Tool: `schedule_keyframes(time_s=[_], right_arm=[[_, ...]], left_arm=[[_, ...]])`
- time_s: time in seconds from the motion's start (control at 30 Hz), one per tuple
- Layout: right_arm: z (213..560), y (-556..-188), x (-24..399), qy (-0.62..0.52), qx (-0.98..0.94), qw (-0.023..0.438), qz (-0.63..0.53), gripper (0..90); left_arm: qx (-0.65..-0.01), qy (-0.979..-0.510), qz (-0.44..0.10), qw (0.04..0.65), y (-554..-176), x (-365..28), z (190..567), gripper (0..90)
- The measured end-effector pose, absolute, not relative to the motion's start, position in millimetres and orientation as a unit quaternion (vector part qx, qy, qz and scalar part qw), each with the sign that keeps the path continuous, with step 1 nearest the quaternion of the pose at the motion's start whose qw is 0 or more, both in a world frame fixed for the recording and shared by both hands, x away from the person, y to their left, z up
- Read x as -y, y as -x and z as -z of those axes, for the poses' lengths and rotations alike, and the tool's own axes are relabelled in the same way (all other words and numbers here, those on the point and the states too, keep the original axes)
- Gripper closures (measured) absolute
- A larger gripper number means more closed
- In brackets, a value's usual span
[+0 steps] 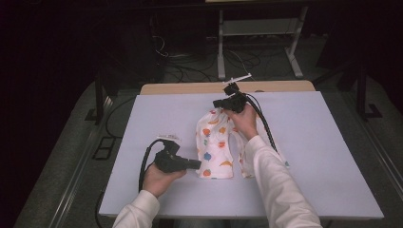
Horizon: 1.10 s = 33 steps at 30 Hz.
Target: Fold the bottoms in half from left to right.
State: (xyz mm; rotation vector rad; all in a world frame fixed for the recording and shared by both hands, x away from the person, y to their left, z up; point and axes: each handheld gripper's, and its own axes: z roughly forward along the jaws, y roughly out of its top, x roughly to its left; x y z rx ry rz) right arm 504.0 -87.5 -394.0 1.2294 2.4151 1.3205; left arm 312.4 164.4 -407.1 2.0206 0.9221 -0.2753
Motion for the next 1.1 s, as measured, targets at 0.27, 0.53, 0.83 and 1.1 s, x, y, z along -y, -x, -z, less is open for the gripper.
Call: schedule_keyframes(time_s=[0.27,0.53,0.83,1.1], right_arm=[[388,-504,95,-0.406,-0.799,0.071,-0.438,89.4],[379,-503,107,-0.409,-0.800,0.077,-0.433,89.4],[377,-506,122,-0.418,-0.797,0.079,-0.430,89.5],[379,-509,135,-0.421,-0.796,0.072,-0.430,89.5]], left_arm=[[-0.358,-0.811,0.115,0.447,-312,-155,400,89.3],[-0.336,-0.817,0.120,0.454,-311,-135,390,89.3],[-0.317,-0.822,0.131,0.454,-313,-116,385,89.3],[-0.305,-0.825,0.140,0.454,-317,-98,383,89.3]])
